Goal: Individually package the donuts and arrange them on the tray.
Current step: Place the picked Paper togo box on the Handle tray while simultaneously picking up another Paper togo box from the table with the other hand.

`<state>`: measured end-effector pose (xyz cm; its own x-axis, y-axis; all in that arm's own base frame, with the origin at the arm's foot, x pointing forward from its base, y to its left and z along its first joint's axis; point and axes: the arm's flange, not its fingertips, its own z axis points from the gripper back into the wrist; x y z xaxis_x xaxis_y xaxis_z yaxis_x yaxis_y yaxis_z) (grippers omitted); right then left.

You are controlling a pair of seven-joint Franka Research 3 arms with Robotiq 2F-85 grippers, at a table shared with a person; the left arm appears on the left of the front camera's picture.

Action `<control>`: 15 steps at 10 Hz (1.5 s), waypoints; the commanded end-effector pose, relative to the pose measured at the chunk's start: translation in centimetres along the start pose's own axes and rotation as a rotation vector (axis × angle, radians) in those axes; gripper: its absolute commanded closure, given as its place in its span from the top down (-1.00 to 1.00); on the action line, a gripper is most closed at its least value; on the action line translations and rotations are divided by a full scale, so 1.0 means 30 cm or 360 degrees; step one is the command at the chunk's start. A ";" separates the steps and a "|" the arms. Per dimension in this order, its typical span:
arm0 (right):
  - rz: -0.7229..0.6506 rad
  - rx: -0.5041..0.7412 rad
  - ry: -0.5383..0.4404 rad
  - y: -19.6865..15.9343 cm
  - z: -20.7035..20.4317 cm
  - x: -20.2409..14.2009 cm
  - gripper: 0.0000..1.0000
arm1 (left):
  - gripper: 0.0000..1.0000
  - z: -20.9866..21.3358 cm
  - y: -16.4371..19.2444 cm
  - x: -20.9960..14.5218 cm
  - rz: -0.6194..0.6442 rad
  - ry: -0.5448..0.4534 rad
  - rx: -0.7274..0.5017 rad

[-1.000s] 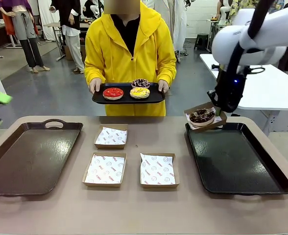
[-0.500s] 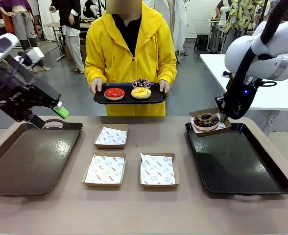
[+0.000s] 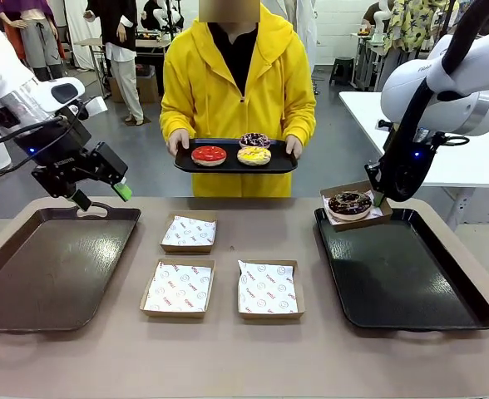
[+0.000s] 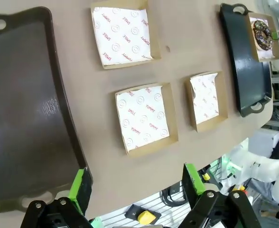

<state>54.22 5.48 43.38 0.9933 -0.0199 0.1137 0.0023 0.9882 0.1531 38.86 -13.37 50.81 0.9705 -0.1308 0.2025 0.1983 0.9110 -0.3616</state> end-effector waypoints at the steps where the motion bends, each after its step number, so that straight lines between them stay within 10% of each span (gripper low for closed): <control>1: 0.0005 -0.0015 0.0007 0.004 0.008 0.003 -0.96 | 1.00 0.033 -0.019 -0.047 -0.0001 0.0014 -0.0008; 7: 0.0005 -0.0015 0.0007 0.004 0.008 0.003 -0.96 | 1.00 0.040 -0.016 -0.030 -0.0034 0.0002 -0.0039; 15: 0.0002 -0.0028 0.0101 -0.018 -0.085 0.061 -0.96 | 1.00 -0.137 -0.138 0.441 0.0140 0.0134 0.0487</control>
<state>55.49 5.43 40.85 0.9977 -0.0206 0.0647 0.0106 0.9883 0.1519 50.48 -19.23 51.01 0.9896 -0.0893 0.1127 0.1060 0.9827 -0.1516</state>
